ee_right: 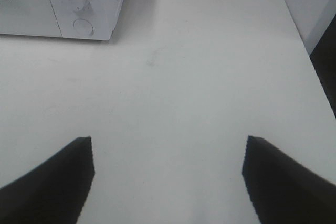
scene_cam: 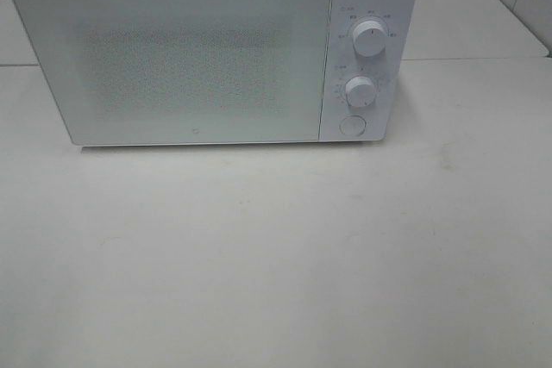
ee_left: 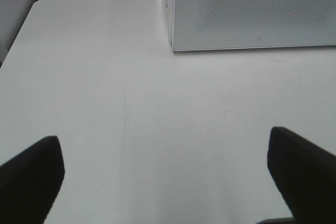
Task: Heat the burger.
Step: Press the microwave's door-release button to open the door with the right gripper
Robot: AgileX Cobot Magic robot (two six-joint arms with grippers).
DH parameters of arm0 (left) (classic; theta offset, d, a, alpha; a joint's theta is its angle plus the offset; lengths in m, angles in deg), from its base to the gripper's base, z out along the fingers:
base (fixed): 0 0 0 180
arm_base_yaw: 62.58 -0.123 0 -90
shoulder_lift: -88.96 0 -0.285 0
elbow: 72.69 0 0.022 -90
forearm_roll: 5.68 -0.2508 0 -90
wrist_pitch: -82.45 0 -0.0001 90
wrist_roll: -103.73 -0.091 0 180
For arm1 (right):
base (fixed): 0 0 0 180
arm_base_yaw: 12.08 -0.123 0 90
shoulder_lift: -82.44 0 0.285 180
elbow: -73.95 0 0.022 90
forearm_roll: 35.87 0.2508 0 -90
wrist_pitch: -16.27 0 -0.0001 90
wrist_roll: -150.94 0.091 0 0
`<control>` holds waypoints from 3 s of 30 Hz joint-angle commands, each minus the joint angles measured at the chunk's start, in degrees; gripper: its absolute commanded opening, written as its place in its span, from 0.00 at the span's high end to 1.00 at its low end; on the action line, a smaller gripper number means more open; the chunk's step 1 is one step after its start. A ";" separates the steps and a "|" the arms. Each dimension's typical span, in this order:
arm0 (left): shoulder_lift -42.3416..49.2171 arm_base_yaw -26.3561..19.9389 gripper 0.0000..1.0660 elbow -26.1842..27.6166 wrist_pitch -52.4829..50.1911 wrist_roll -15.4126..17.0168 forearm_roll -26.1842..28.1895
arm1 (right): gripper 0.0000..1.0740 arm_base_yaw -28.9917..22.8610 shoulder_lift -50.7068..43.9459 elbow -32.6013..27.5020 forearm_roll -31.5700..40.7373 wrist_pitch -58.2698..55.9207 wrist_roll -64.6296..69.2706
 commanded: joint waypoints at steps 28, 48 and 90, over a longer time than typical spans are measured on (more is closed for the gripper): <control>0.80 -0.11 0.08 -0.29 0.11 0.00 0.06 | 0.29 0.29 12.72 3.27 -0.80 11.23 0.40; 0.80 -0.11 0.08 -0.29 0.11 0.00 0.06 | 0.29 0.29 42.00 3.27 1.78 38.67 0.40; 0.80 -0.11 0.08 -0.29 0.11 0.00 0.06 | 0.29 -18.45 84.80 -16.27 28.13 119.29 -15.70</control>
